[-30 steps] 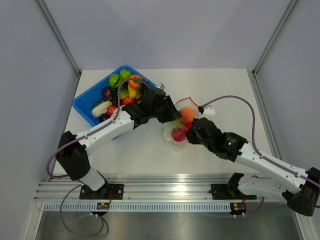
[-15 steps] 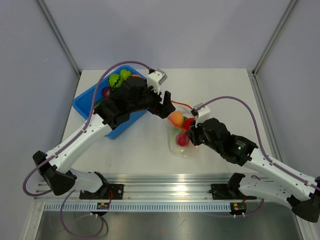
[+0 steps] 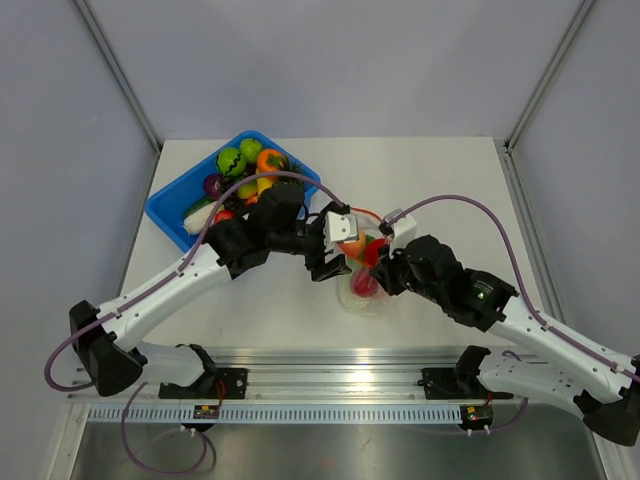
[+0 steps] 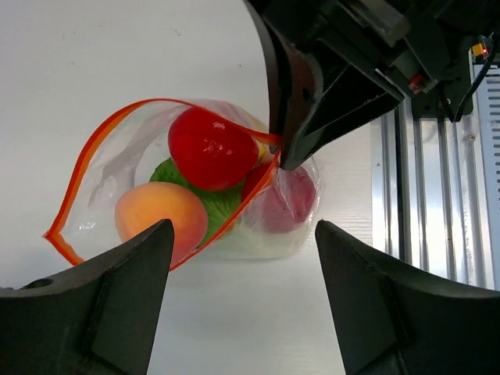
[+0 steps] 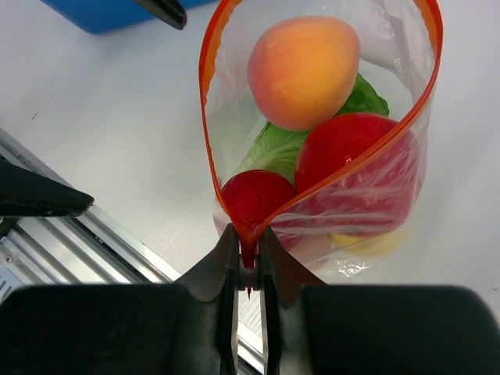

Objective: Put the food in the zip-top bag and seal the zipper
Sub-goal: Adjust the zipper food storage bag at the center of the board.

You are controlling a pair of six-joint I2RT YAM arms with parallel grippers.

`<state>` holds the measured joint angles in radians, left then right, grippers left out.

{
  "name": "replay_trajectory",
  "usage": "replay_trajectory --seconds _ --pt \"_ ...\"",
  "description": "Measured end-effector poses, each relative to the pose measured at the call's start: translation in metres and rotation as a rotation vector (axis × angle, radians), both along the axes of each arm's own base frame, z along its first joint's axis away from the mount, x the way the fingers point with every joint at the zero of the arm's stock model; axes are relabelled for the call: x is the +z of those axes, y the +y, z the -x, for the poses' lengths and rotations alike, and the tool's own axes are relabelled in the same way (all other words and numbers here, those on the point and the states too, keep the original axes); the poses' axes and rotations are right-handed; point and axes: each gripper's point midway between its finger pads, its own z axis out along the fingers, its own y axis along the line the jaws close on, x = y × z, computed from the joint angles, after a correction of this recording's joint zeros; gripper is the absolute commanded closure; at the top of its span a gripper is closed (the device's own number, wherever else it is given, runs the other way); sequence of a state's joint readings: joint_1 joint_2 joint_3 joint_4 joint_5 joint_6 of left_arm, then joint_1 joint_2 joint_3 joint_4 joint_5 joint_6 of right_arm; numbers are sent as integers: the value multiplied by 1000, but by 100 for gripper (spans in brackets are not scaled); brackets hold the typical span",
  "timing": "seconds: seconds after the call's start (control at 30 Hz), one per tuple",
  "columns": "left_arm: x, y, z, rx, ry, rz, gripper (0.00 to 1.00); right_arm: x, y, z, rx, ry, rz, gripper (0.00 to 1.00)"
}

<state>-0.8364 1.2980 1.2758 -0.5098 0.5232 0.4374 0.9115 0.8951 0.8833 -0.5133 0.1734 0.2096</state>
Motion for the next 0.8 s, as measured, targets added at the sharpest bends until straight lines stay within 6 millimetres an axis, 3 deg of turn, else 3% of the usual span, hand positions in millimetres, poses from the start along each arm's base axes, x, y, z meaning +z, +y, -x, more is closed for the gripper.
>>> replay_trajectory --seconds 0.2,0.43,0.53,0.63,0.8 --pt "-8 -14 -4 -84 -81 -4 23 4 1 1 8 1 -8 100" --pt "-52 -27 -16 -127 -42 -101 34 5 -1 3 5 3 -11 100" --pt "-65 -27 -16 -134 -18 -134 50 5 -4 4 1 9 -9 100" --pt "-66 -24 -13 -141 -8 -146 98 5 -7 5 -9 13 -12 100" --pt "-61 -23 -9 -126 36 -153 100 7 -10 3 -30 9 -19 86"
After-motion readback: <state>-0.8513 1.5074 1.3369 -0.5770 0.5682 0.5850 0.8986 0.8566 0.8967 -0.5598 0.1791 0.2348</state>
